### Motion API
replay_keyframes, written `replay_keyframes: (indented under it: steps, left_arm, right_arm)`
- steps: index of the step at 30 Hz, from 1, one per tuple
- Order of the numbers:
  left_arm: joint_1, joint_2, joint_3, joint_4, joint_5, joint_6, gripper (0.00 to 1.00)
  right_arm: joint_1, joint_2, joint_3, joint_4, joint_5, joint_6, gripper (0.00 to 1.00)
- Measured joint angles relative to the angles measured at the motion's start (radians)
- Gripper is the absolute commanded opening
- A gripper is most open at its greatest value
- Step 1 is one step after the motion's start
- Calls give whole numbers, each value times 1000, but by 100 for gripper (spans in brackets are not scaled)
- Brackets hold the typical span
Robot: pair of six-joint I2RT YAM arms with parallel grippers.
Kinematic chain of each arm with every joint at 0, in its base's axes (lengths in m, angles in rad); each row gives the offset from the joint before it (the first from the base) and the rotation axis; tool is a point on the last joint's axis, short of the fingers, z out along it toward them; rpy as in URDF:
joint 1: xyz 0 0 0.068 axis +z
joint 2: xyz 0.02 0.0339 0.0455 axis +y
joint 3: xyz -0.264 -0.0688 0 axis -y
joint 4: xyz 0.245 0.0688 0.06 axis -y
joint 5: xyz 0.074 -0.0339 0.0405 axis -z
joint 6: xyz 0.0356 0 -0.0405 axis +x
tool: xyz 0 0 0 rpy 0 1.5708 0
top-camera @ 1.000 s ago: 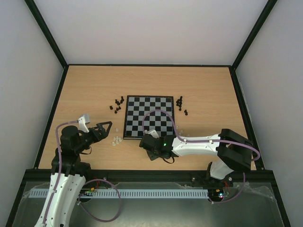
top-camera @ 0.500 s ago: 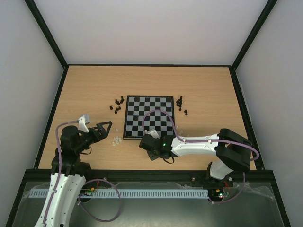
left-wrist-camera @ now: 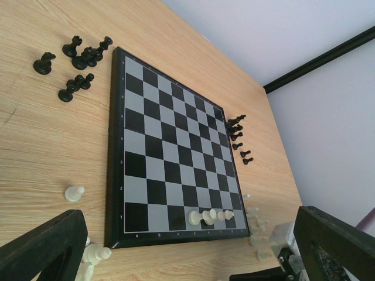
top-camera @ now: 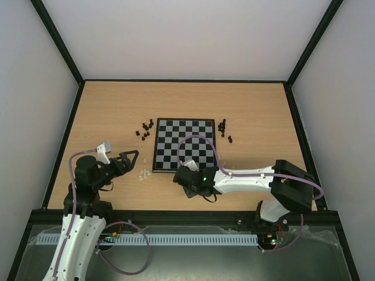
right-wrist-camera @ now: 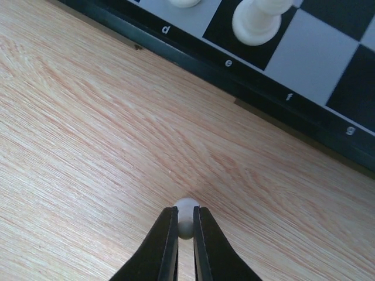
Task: Set up the chess pieces on the board
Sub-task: Pick up the chess piece at the center of the board.
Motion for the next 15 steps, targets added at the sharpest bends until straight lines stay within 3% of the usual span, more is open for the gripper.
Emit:
replay_keyframes:
  steps: [9,15]
  left_arm:
    - [0,0,0,0,0,0,100]
    - [0,0,0,0,0,0,100]
  right_arm:
    - [-17,-66,0,-50,40,0,6]
    - [-126,-140,-1,-79,49,-15,6]
